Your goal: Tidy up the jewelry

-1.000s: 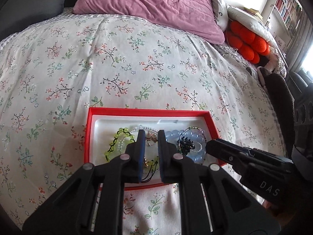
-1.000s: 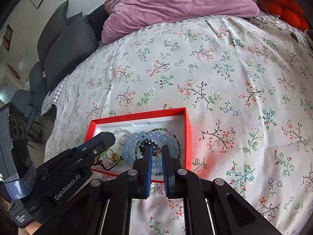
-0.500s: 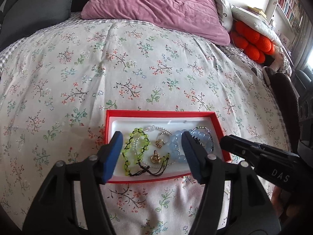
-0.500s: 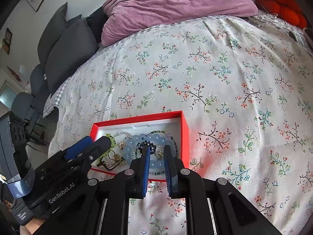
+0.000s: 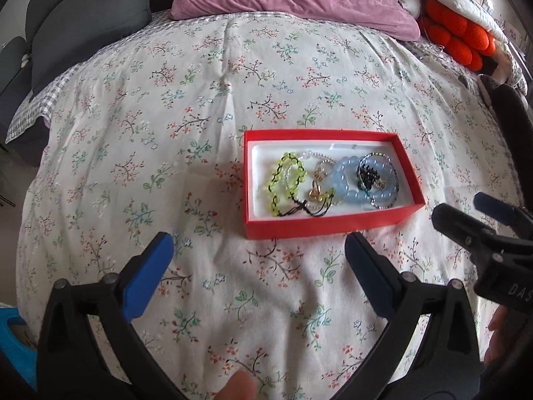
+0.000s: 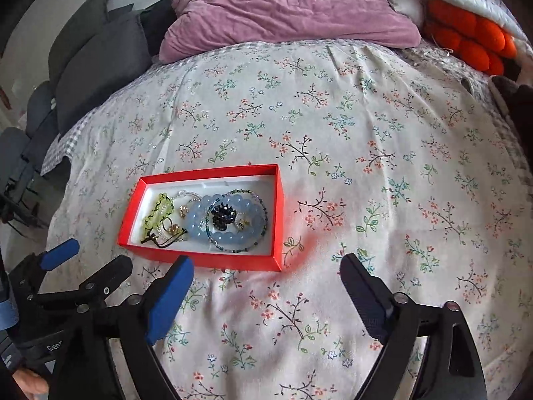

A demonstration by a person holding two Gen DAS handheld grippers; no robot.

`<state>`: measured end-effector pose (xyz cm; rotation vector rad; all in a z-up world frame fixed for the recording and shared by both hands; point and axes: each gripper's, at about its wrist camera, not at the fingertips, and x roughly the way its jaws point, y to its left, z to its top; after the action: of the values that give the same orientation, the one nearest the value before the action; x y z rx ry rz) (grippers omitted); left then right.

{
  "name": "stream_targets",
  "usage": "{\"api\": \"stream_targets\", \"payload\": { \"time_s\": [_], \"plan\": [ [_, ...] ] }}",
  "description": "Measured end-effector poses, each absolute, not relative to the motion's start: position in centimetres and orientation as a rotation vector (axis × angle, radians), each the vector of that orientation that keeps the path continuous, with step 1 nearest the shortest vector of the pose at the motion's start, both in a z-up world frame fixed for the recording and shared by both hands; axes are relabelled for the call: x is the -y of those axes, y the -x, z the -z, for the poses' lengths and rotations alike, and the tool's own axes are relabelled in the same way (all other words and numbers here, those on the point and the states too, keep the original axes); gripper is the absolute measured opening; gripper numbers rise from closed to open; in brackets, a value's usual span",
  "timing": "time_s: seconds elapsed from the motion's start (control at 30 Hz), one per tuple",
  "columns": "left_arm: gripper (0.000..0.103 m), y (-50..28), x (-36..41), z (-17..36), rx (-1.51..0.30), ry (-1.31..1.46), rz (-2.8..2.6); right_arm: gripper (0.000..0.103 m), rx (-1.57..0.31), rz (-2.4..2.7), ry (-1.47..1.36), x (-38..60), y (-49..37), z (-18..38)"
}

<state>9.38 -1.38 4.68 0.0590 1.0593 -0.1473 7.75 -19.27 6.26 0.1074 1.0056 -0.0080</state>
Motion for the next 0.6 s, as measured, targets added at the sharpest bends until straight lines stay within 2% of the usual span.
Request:
{"api": "stream_targets", "payload": {
  "time_s": [0.03, 0.3, 0.6],
  "plan": [
    [0.102, -9.0, 1.3, -4.8, -1.067, -0.066, 0.137, 0.103, -0.991, 0.021, -0.095, 19.1, -7.2, -6.6],
    [0.102, -5.2, -0.4, -5.4, -1.071, -0.036, 0.107, 0.103, -1.011, 0.062, 0.001, 17.3, -3.7, -7.4],
    [0.102, -3.2, -0.8, -3.3, -1.069, -0.029, 0.092, 0.103, -1.071, 0.08, 0.01, 17.1, -2.6, -3.3]
  ]
}}
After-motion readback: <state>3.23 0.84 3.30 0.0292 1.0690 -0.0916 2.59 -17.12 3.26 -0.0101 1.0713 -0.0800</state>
